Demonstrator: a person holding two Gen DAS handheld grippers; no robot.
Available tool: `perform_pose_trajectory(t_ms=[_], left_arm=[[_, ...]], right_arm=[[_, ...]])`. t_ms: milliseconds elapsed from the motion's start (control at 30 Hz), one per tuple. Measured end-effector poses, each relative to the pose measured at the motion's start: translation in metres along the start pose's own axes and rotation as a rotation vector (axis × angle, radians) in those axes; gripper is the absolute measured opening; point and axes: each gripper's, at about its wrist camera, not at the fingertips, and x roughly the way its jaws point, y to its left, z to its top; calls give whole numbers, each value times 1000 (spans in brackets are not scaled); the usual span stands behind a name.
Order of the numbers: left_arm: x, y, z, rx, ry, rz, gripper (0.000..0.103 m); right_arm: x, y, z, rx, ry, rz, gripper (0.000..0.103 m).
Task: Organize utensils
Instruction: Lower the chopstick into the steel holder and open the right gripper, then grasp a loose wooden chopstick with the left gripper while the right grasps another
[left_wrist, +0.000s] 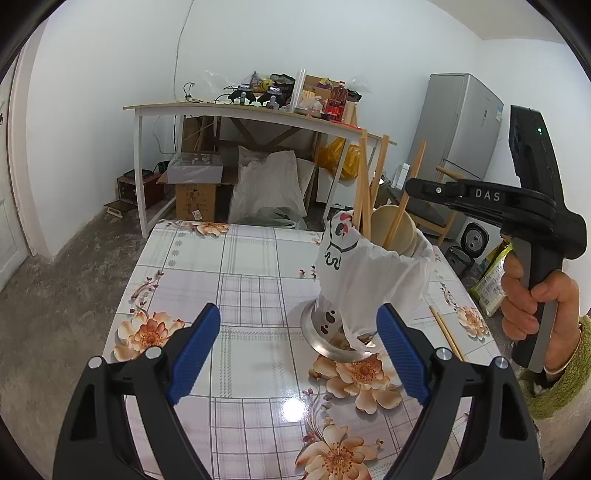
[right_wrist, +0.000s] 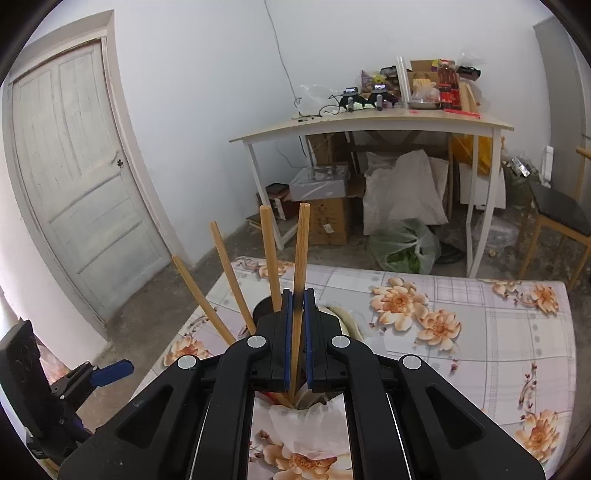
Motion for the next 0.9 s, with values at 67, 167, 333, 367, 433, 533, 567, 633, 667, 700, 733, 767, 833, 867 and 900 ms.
perform_pose_trajectory(t_ms=[67,167,333,367,433,533,567,633,667,700,733,767,833,867,900], left_arm=[[-1,0,1,-1,2,1,85],[-3,-2,1,-3,2,-2,86],[-7,-10,1,8,0,-5,87],[-8,-11,1,12,1,-6,87],[-8,-14,0,21,-1,-10,88],[-9,-20,-1,38,1,-17,88],[-8,-21,-2,43,3,-20,88],[-7,-25,-3,54,11,-29,88],[-6,-27,-4,59,15,-33,89],[-5,-29,-5,66,20,-41,89],[-5,-32,-7,74,25,-47,89],[-4,-35,-8,82,29,-53,89],[-2,-40,-13,98,41,-69,89],[-1,-42,-16,106,50,-78,89],[0,-45,-19,110,57,-84,90]], right_arm=[[1,1,0,0,8,-7,4],[-2,-1,3,17,23,-5,8],[-23,-10,5,57,-14,14,23],[-30,-11,5,63,-25,13,23],[-47,-17,3,78,-50,13,28],[-74,-31,-7,107,-80,-4,31],[-81,-35,-11,116,-84,-14,31],[-96,-48,-24,142,-86,-44,32],[-103,-56,-33,160,-79,-63,32],[-108,-64,-43,180,-70,-82,32],[-111,-71,-51,196,-58,-98,32],[-114,-78,-62,217,-38,-118,32],[-116,-93,-84,260,5,-155,32],[-115,-101,-98,289,37,-167,32],[-114,-109,-113,318,70,-183,32]])
